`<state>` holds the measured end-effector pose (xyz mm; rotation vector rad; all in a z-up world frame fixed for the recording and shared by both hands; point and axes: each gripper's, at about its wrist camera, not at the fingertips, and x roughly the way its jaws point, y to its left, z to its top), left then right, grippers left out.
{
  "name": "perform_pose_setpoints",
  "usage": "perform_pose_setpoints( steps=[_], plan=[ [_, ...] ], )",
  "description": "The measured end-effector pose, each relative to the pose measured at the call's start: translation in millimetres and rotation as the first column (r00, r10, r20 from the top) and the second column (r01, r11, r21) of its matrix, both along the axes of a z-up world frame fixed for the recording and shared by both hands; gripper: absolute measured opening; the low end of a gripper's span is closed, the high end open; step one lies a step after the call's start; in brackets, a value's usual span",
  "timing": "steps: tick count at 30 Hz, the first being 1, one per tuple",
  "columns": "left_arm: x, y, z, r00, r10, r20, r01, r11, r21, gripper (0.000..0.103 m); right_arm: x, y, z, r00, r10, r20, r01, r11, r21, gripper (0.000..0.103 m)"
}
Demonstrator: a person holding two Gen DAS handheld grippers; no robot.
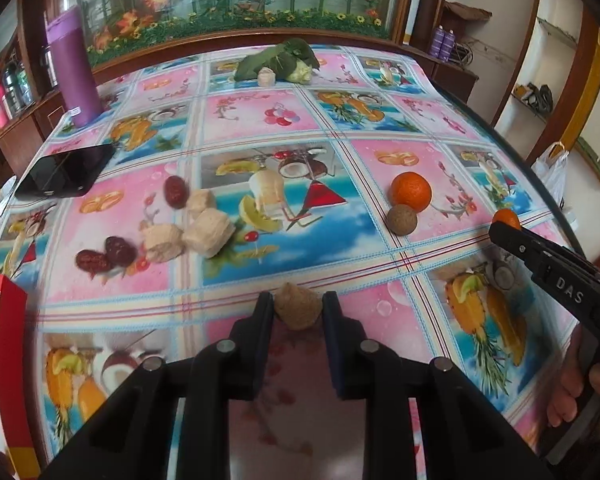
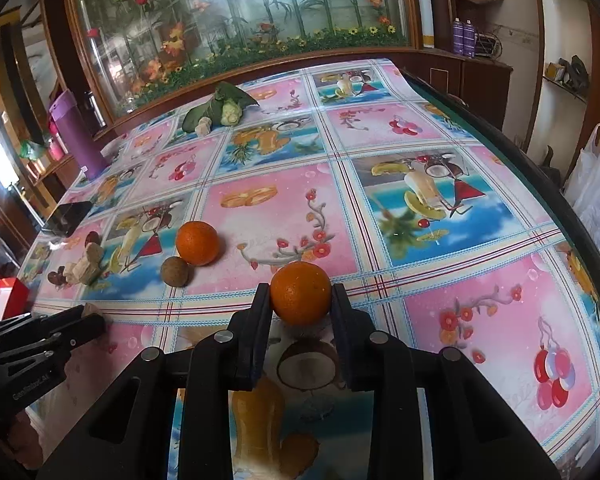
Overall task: Organize fruits
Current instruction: 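Carry the orange and tan lump in both tools over the tray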
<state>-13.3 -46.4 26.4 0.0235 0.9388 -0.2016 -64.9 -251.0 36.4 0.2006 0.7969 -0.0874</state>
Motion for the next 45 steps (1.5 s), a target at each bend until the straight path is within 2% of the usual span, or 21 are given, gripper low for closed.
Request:
perform_pose_setpoints(
  steps=[4, 10, 13, 16, 19, 22, 29, 33, 36, 39, 45],
  plan=[
    [-21, 23, 19, 0.998, 0.05, 0.038, -0.049, 0.998, -0.029, 0.027, -2, 0, 4, 1.0, 0.001, 0.028, -0.001, 1.0, -0.001, 0.028],
    [-63, 61, 50, 0.983, 0.124, 0.133, -0.123, 0.992, -0.016, 0.027, -6, 12, 8, 0.998, 0.009, 0.057, -0.01, 1.0, 0.022, 0.028],
    [-80, 82, 60, 0.974, 0.16, 0.161, -0.16, 0.987, -0.013, 0.027, -8, 37, 11, 0.996, 0.057, 0.072, -0.062, 0.995, 0.075, 0.028],
    [-94, 108, 69, 0.962, 0.202, 0.183, -0.203, 0.979, -0.012, 0.027, -7, 79, 14, 0.985, 0.15, 0.086, -0.159, 0.981, 0.112, 0.028],
    [-109, 139, 76, 0.942, 0.262, 0.209, -0.264, 0.964, -0.017, 0.027, -7, 132, 22, 0.958, 0.271, 0.097, -0.282, 0.951, 0.126, 0.028],
    [-122, 174, 81, 0.912, 0.339, 0.231, -0.344, 0.939, -0.019, 0.027, -7, 184, 32, 0.918, 0.384, 0.101, -0.395, 0.908, 0.139, 0.028],
    [-135, 252, 83, 0.823, 0.512, 0.245, -0.527, 0.85, -0.008, 0.027, -5, 293, 51, 0.811, 0.578, 0.097, -0.586, 0.801, 0.123, 0.028],
    [-134, 284, 76, 0.784, 0.577, 0.229, -0.595, 0.803, 0.014, 0.027, -1, 347, 51, 0.757, 0.649, 0.074, -0.653, 0.747, 0.123, 0.028],
    [-130, 301, 65, 0.773, 0.602, 0.2, -0.62, 0.784, 0.036, 0.027, 0, 376, 46, 0.729, 0.683, 0.049, -0.683, 0.72, 0.122, 0.028],
    [-128, 314, 54, 0.771, 0.617, 0.159, -0.629, 0.776, 0.044, 0.027, 1, 396, 42, 0.713, 0.701, 0.03, -0.698, 0.706, 0.12, 0.028],
    [-126, 326, 38, 0.773, 0.625, 0.109, -0.633, 0.771, 0.066, 0.027, 5, 413, 26, 0.708, 0.705, -0.035, -0.697, 0.706, 0.124, 0.028]
  ],
)
